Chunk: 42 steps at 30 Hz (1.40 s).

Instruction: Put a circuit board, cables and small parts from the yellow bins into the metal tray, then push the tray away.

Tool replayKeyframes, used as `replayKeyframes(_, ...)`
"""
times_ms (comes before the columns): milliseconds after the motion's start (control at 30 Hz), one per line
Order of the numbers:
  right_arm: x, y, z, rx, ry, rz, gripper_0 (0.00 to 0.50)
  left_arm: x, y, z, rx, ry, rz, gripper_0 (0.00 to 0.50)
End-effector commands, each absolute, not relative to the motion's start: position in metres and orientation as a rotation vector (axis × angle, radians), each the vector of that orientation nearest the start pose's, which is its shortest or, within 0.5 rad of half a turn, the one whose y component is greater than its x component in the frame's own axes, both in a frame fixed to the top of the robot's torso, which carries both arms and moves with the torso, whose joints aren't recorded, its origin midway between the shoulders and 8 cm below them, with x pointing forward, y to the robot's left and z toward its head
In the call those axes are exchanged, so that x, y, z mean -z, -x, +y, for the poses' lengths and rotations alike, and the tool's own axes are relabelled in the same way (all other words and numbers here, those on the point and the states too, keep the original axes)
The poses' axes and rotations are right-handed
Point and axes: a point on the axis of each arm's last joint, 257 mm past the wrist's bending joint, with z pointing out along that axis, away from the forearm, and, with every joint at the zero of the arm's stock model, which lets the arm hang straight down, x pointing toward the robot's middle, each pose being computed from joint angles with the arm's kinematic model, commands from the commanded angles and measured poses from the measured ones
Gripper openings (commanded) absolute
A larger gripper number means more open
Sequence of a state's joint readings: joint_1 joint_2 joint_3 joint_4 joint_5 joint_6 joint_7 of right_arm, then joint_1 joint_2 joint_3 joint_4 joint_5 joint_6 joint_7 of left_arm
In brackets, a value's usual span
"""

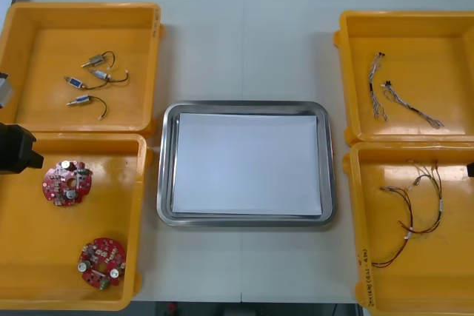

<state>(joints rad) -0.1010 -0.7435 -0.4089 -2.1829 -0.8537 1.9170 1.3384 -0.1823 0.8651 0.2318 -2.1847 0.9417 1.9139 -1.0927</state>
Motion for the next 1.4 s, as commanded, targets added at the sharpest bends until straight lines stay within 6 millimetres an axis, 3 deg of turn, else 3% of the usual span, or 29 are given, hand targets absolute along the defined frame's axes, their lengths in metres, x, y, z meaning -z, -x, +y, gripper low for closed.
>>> replayKeyframes(33,0.153,-0.361,-0.400,0.056,-0.064,2.636,0.500,0.173,-0.360,0.358,-0.015,0.026,2.760,0.500)
replayKeyframes(233,0.162,-0.360,-0.400,0.060,-0.098,2.637,0.500,0.187,-0.360,0.360,-0.101,0.038,2.775,0.500)
replayKeyframes(767,0.201,-0.338,-0.406,0.060,-0.206,2.700,0.500,0.212,-0.366,0.344,-0.078,0.055,2.755,0.500)
replayKeyframes(1200,0.224,-0.368,-0.404,-0.008,-0.237,2.648,0.500,0.242,-0.368,0.338,-0.094,0.066,2.758,0.500)
replayKeyframes(1400,0.247,-0.378,-0.406,-0.004,-0.246,2.662,0.500,0.254,-0.369,0.333,-0.095,0.073,2.761,0.500)
